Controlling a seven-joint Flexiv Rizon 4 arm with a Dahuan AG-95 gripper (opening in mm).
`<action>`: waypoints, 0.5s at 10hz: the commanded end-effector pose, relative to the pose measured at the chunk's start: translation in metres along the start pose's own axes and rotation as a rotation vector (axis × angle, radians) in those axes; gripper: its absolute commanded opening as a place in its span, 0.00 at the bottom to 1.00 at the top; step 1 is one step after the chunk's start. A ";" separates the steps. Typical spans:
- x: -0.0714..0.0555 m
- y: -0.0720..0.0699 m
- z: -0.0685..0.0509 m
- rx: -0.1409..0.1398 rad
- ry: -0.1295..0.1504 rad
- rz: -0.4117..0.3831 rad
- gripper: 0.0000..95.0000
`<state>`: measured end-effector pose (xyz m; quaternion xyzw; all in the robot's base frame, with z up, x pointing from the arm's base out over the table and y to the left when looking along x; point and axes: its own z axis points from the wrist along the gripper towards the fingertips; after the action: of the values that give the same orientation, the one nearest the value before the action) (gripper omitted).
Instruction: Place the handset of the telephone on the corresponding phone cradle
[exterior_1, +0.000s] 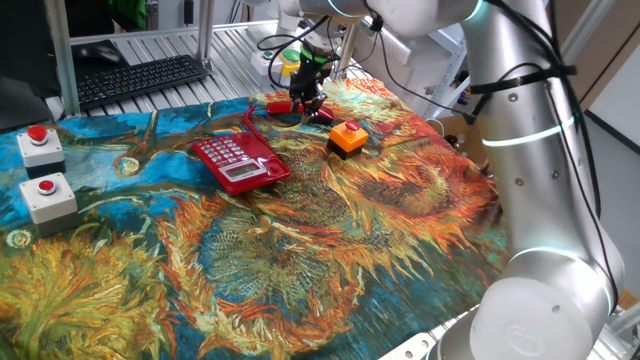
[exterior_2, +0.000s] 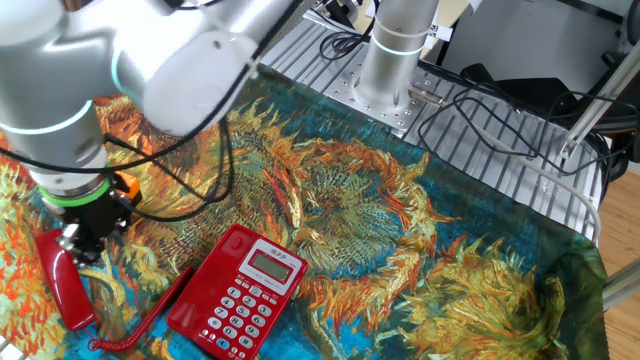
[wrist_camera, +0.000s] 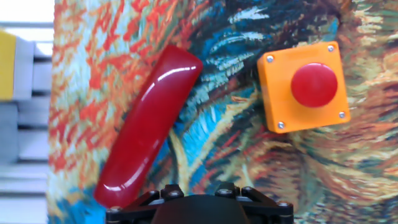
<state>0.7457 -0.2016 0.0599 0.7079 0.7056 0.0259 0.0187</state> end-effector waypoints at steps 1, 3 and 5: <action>-0.005 0.005 0.007 -0.010 -0.009 0.026 0.40; -0.006 0.004 0.010 -0.010 -0.008 0.061 0.40; -0.007 0.003 0.012 -0.020 -0.013 0.105 0.40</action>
<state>0.7481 -0.2077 0.0485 0.7402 0.6712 0.0278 0.0292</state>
